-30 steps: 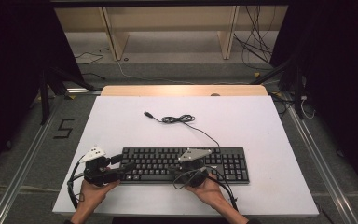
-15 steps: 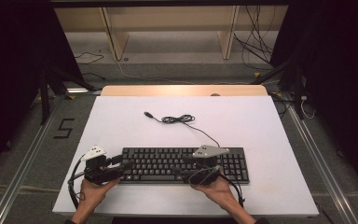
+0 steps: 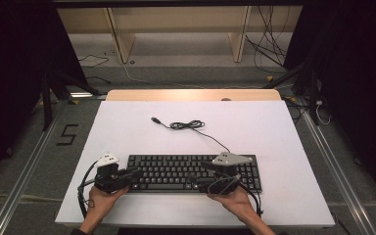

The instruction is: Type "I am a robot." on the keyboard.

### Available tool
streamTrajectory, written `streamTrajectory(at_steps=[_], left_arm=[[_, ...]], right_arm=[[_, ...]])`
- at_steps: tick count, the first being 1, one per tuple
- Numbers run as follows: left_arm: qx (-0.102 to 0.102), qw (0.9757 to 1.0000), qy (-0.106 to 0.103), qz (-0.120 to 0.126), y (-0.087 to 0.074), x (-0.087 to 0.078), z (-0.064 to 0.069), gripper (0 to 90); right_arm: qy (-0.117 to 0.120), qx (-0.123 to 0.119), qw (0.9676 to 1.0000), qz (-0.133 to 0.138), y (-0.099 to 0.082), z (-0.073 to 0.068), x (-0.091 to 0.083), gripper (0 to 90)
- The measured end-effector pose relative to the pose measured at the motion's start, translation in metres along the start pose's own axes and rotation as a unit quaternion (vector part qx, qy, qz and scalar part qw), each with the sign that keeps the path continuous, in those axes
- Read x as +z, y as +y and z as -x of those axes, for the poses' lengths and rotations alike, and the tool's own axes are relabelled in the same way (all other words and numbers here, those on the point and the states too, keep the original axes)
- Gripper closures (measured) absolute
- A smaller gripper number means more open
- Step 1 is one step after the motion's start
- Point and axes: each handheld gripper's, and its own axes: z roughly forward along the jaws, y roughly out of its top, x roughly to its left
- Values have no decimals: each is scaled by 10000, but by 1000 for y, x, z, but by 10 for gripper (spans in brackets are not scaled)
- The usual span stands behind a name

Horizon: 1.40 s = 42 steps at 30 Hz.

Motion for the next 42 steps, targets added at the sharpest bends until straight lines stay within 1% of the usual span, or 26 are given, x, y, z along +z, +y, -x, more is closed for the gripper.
streamTrajectory(at_steps=[4,8,12,19,20,33,35,37,42], left_arm=[[22,10000,70,-57,0,3,0,834],[55,9998,131,-150,0,5,0,887],[40,9996,181,-198,-1,8,-1,889],[74,9993,245,-268,-1,10,-3,889],[52,9994,249,-251,-1,11,-3,889],[104,9991,281,-302,-1,13,-4,889],[84,9991,282,-296,-2,14,-4,890],[114,9988,293,-381,-2,15,-4,890],[99,9988,292,-370,-3,16,-3,891]], right_arm=[[-4,0,10000,-12,-1,0,0,316],[0,-2,10000,-3,-1,0,0,310],[-9,-21,10000,-1,-1,-1,1,306],[5,-36,10000,-26,-2,-2,2,300],[5,-38,10000,-26,-2,-2,2,300],[16,-51,10000,-30,-2,-3,2,301],[15,-47,10000,-33,-2,-3,2,301],[18,-53,10000,-35,-2,-3,3,301],[21,-48,10000,-44,-2,-3,3,301]])
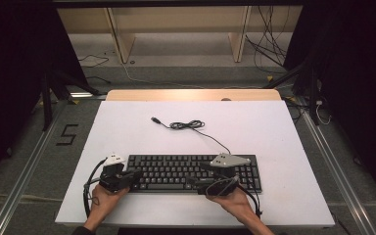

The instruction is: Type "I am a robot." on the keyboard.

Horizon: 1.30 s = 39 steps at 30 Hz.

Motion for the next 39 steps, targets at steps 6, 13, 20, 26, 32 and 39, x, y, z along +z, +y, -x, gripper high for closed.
streamTrajectory(at_steps=[6,13,20,26,32,39], left_arm=[[-6,10000,-29,74,2,-3,0,889],[-57,9994,-113,331,4,-13,2,859],[-67,9988,-235,423,4,-16,3,778],[-105,9983,-313,487,4,-19,5,668],[-191,9974,-383,586,5,-21,3,579],[-234,9970,-408,616,5,-22,4,479]], right_arm=[[0,-6,10000,9,0,0,0,300],[-14,2,10000,2,0,0,2,300],[-5,-14,10000,3,0,-1,4,297],[-4,-12,10000,-18,0,-1,6,295],[-9,-8,10000,-27,0,-1,7,292],[19,5,10000,-47,1,-2,13,293]])
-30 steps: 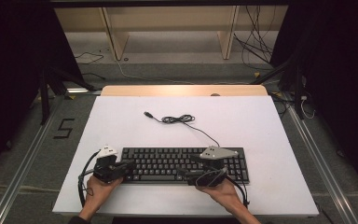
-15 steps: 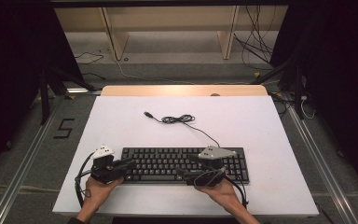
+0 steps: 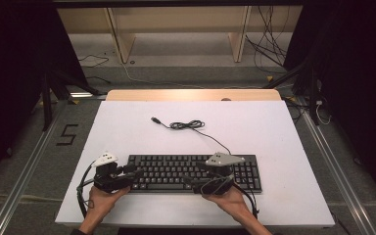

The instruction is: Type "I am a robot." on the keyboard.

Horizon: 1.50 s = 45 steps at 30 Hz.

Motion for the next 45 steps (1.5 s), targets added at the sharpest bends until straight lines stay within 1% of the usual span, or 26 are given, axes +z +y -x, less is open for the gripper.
streamTrajectory(at_steps=[7,10,16,23,30,32,37,40,45], left_arm=[[34,10000,-62,45,0,-2,2,426],[65,9999,-80,73,0,-3,3,414],[69,9998,-109,163,0,-5,4,391],[51,9997,-124,200,-1,-6,4,362],[80,9997,-123,197,-1,-6,5,339],[80,9997,-126,199,-1,-6,5,337],[87,9996,-133,214,0,-6,5,336],[92,9996,-134,211,-1,-6,5,336],[98,9996,-139,215,-1,-6,5,335]], right_arm=[[40,-25,10000,-77,1,-2,7,312],[74,-32,9999,-120,2,-2,11,356],[121,-64,9995,-276,5,-3,17,511],[121,-134,9986,-501,3,-3,27,732],[103,-219,9970,-742,1,-5,39,884],[95,-261,9964,-800,0,-6,43,900],[90,-290,9952,-927,-1,-8,53,900],[76,-336,9946,-984,-1,-9,58,900],[19,-332,9936,-1079,-2,-9,64,900]])
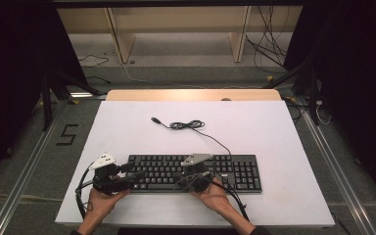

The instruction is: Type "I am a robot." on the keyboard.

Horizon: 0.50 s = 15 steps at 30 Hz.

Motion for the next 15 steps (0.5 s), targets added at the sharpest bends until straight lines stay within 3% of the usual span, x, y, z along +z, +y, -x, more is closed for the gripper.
streamTrajectory(at_steps=[15], left_arm=[[33,10000,21,-29,0,0,0,335]], right_arm=[[-80,-77,9999,-117,-3,0,6,900]])
